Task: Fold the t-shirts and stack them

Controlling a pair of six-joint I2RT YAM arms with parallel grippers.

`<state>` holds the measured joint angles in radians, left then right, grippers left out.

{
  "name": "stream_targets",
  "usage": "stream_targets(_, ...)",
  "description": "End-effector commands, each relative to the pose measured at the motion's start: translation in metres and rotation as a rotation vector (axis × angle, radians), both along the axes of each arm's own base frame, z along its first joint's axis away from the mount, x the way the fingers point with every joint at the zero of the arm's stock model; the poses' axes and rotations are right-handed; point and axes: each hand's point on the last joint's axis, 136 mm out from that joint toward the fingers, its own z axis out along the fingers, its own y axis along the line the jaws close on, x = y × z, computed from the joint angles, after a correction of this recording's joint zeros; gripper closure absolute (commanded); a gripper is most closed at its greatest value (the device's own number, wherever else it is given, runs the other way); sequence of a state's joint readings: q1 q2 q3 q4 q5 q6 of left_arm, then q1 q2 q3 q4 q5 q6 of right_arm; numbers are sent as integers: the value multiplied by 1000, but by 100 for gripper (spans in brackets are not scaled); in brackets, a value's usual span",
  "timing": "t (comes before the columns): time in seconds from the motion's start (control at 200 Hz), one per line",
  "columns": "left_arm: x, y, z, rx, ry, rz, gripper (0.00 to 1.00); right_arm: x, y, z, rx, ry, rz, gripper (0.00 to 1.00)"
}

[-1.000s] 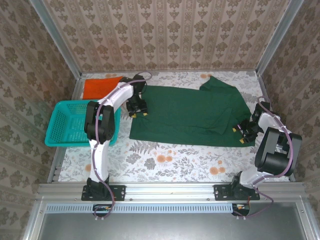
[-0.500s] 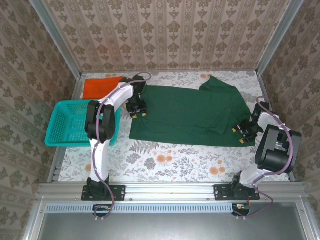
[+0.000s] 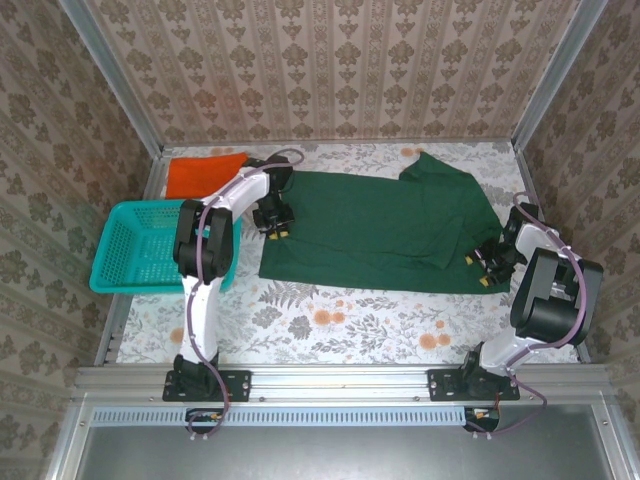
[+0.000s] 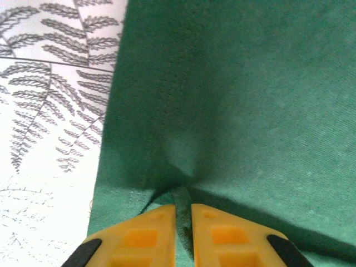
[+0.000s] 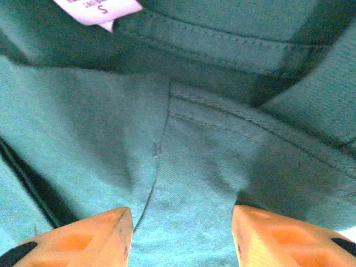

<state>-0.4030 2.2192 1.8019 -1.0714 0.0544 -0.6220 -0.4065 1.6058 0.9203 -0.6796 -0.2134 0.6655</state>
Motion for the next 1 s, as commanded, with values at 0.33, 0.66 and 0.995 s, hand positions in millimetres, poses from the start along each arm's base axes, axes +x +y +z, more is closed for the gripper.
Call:
stream_targets(0.33,-5,47,24,276,3,-169,98,-6,-14,-20,-62,97,-36,57)
stream_targets(0.66,23,44,38,319,-20,-189,91,-7,-18,-23,-75,118,-26,58)
stream_targets(0.995,27,62,38,371,20,-192,69,2,-17,-2,-68,47,-31,45)
